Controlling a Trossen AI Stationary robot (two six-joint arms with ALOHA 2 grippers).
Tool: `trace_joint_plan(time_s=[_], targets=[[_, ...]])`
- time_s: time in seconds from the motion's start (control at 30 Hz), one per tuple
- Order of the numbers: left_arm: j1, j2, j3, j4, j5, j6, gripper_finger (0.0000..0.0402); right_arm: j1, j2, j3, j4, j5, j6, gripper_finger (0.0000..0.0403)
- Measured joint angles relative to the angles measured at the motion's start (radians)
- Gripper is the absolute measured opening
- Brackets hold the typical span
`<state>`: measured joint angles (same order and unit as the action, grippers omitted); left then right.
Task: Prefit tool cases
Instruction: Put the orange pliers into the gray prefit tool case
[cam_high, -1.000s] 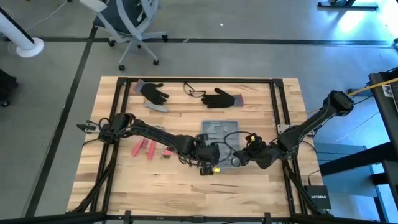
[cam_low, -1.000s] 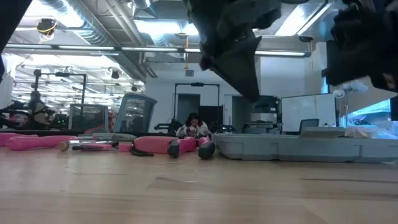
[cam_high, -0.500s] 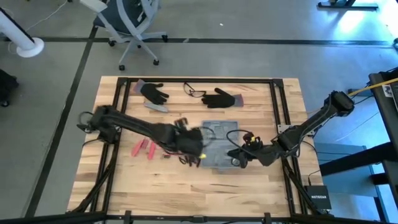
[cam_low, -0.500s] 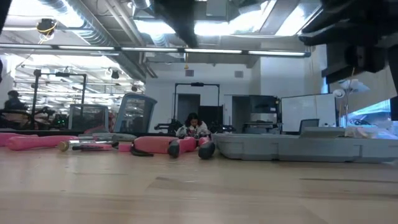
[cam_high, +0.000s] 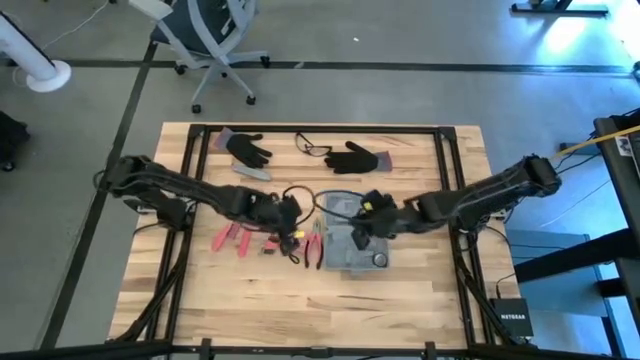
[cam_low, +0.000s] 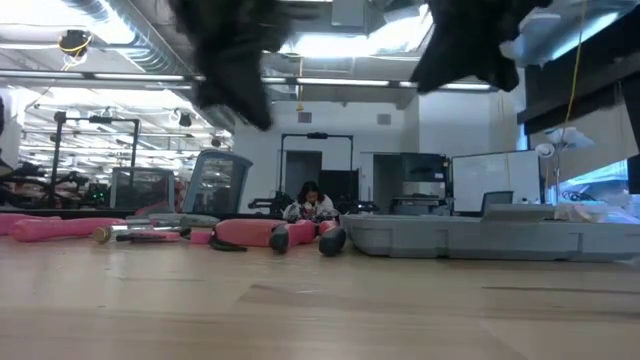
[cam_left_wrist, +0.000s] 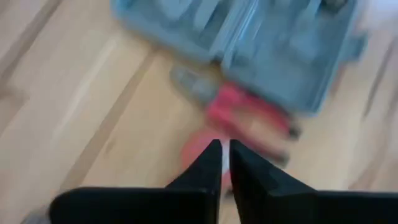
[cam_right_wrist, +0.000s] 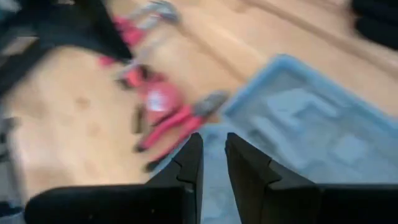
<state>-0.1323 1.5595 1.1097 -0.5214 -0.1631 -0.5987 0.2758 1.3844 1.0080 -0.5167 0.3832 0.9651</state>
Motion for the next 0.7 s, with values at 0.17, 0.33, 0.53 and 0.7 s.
trace_joint_plan(time_s=[0.17, 0.33, 0.53, 0.7], targets=[[0.094, 0.045, 0.001, 0.069, 0.100, 0.043, 0.0084, -0.046, 0.042, 0.075, -0.203, 0.034, 0.112, 0.0063], [0.164, 0.065, 0.001, 0.104, 0.155, -0.004, 0.0127, -0.055, 0.043, 0.109, -0.423, 0.056, 0.268, 0.0063], [0.144, 0.126, 0.001, 0.224, 0.193, -0.058, 0.0156, -0.054, 0.043, 0.111, -0.604, 0.041, 0.370, 0.0063], [0.141, 0.144, 0.001, 0.279, 0.172, -0.098, 0.0168, -0.054, 0.041, 0.111, -0.709, 0.014, 0.356, 0.0063]])
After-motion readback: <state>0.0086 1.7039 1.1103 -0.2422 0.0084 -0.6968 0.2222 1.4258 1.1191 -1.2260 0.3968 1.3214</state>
